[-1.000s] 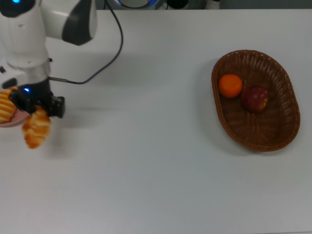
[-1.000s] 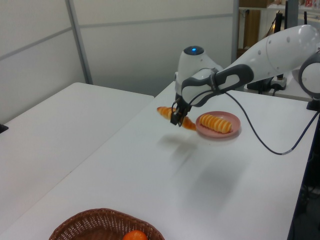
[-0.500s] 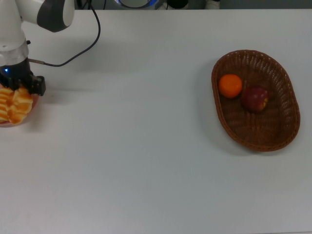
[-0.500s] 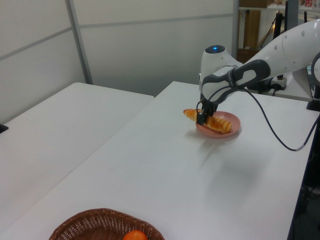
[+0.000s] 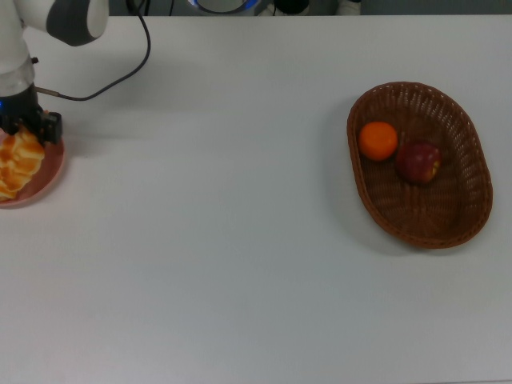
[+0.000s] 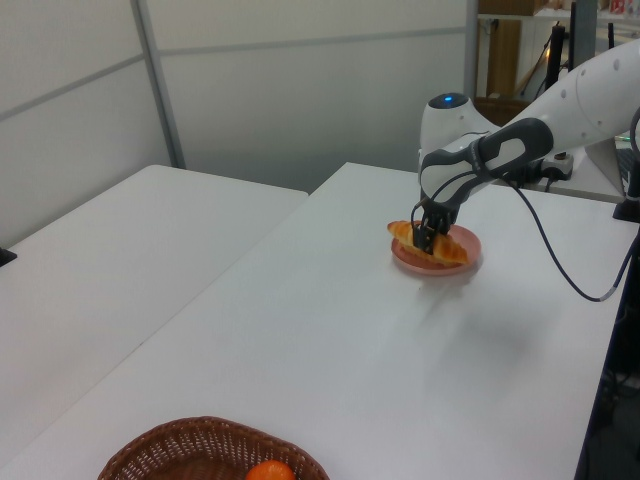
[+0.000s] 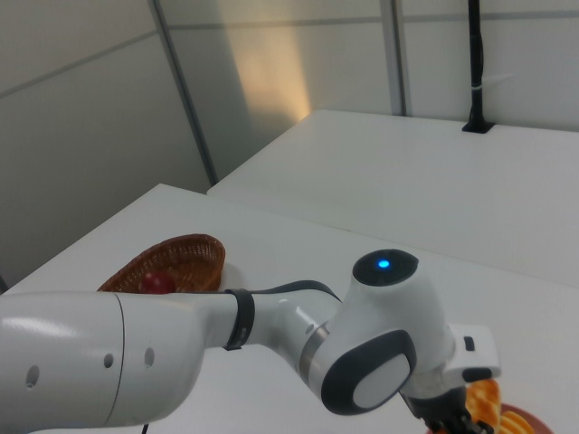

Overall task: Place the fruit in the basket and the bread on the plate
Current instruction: 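Grasp the braided roll and carry it onto the pink plate, then open the gripper and raise it away from the plate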

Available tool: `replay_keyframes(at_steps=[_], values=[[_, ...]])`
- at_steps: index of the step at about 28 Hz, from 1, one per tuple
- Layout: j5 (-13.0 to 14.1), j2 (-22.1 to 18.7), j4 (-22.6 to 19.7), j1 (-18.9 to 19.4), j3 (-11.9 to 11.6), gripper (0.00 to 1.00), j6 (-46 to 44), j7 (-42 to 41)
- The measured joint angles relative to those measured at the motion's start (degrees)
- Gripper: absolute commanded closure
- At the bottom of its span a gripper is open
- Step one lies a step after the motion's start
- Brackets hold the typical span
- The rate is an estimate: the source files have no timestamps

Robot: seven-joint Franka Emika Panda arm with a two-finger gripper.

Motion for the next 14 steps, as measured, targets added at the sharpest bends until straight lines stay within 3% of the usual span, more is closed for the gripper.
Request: replay_keyframes(at_steps=[14], values=[[0.00, -0.91, 0.97, -0.97, 0.00, 0.00, -0.12, -0.62]])
